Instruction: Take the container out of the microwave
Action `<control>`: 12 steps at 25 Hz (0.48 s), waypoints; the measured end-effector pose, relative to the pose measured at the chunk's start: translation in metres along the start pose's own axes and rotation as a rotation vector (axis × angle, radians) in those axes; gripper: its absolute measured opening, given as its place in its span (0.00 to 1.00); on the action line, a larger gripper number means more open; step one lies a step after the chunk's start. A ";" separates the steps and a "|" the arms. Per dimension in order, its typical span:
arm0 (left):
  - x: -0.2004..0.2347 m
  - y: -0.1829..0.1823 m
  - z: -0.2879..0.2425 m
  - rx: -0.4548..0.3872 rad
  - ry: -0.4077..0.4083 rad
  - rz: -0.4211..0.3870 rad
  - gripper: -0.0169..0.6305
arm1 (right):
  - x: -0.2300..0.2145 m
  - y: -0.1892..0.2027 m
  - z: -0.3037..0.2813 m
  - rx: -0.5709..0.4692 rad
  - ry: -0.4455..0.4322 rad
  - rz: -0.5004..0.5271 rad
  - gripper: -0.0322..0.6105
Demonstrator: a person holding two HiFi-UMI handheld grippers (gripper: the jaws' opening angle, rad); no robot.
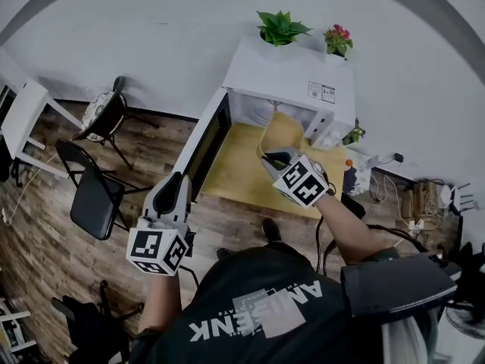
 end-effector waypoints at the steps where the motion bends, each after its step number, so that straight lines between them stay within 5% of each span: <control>1: 0.000 -0.001 -0.001 0.000 0.012 -0.003 0.11 | 0.001 -0.003 0.008 -0.004 0.009 -0.008 0.09; 8: -0.002 -0.006 -0.007 0.006 0.085 -0.035 0.10 | 0.001 -0.025 0.058 -0.048 0.069 -0.043 0.09; 12: 0.000 -0.016 -0.006 0.029 0.017 -0.148 0.08 | -0.005 -0.045 0.084 -0.095 0.079 -0.057 0.09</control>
Point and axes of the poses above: the fingertips, and each gripper's own axes: z backward along the fingers, x to its left, y out of its underside, the point moved 4 cm from there along z, backward along the fingers, and after that the axes turned 11 degrees about y, right-handed, at the moved point
